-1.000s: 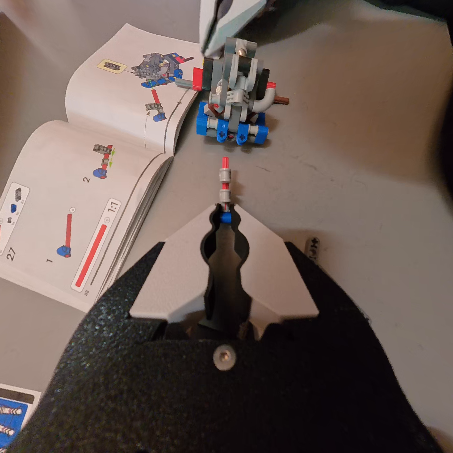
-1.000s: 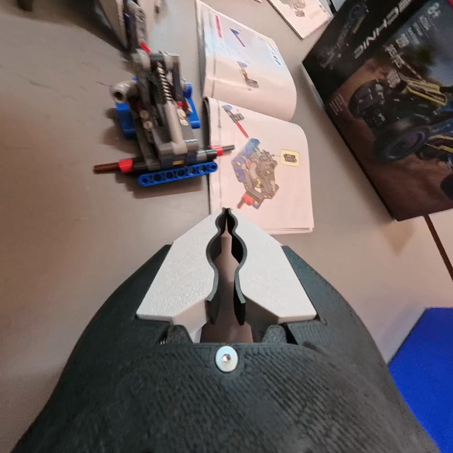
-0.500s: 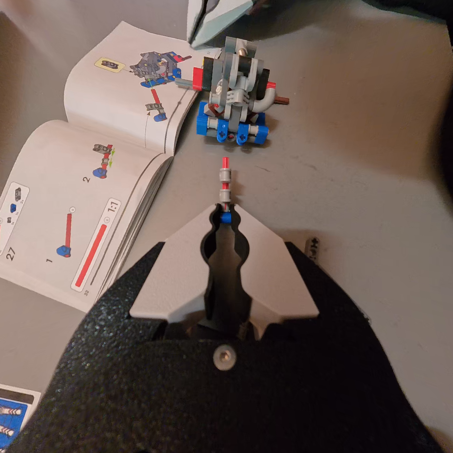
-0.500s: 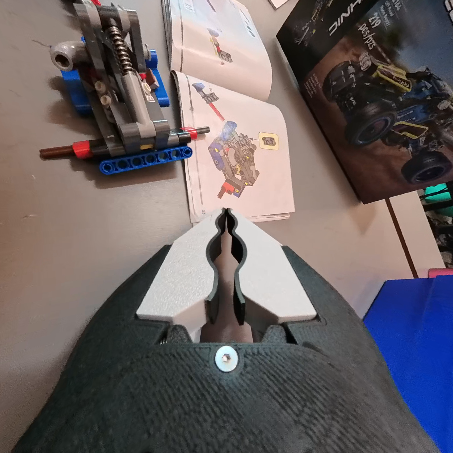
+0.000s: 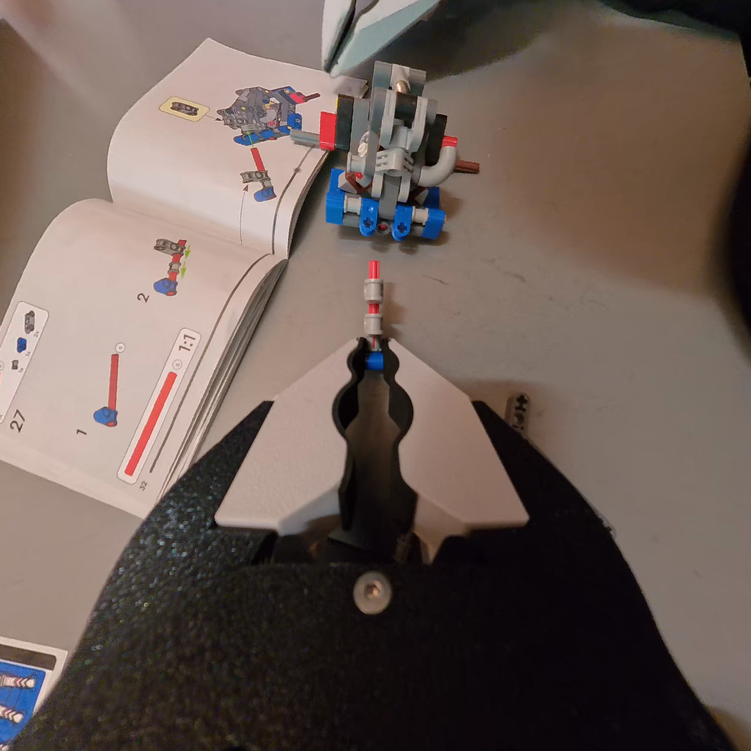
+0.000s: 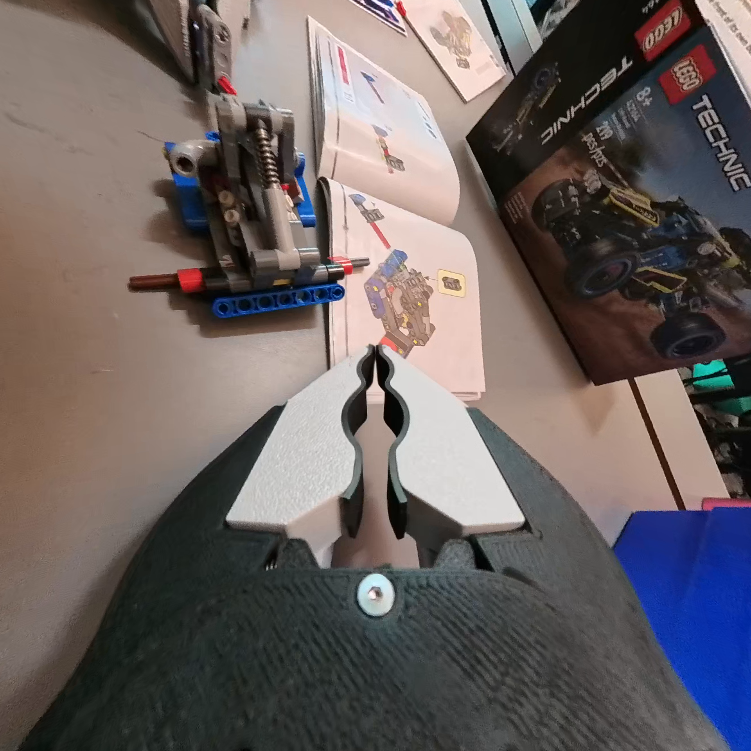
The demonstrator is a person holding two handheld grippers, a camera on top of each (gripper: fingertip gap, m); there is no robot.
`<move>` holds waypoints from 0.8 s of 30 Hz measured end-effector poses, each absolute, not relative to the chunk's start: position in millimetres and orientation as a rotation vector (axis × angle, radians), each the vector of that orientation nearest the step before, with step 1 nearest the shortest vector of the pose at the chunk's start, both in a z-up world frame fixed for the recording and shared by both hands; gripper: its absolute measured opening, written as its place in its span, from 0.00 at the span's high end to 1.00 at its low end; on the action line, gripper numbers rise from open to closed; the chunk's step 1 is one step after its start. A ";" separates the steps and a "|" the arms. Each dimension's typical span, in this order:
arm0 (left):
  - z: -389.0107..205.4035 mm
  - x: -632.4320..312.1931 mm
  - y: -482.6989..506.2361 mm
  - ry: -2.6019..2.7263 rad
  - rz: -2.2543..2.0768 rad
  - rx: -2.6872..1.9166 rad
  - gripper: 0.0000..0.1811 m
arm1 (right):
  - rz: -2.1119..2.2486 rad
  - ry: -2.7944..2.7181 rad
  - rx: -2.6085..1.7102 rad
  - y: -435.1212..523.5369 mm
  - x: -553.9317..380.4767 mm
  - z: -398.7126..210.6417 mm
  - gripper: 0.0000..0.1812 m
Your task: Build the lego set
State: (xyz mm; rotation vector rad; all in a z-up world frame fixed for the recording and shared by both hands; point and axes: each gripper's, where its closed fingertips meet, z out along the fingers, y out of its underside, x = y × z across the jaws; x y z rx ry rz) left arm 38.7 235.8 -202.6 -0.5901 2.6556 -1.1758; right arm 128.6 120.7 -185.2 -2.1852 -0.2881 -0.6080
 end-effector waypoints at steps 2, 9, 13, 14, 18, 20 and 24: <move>-202.6 38.7 235.9 2.655 -1.175 -0.590 0.97 | -0.578 -0.311 -2.174 122.7 123.2 -185.0 1.00; -202.6 38.8 235.9 2.655 -1.175 -0.590 0.97 | -0.501 -0.359 -2.211 123.5 112.8 -195.0 0.99; -202.6 38.7 235.8 2.655 -1.176 -0.590 0.97 | -0.563 -0.362 -2.233 120.9 119.5 -197.5 1.00; -202.6 38.8 235.8 2.655 -1.176 -0.590 0.97 | -0.565 -0.356 -2.234 120.6 120.4 -197.4 1.00; -202.5 38.8 235.9 2.655 -1.176 -0.590 0.97 | -0.608 -0.311 -2.250 117.5 129.2 -197.7 1.00; -202.5 38.9 235.8 2.655 -1.176 -0.590 0.97 | -0.609 -0.290 -2.252 117.0 131.2 -197.5 1.00; -202.5 39.0 236.0 2.655 -1.175 -0.590 0.97 | -0.608 -0.276 -2.254 116.9 132.1 -197.5 1.00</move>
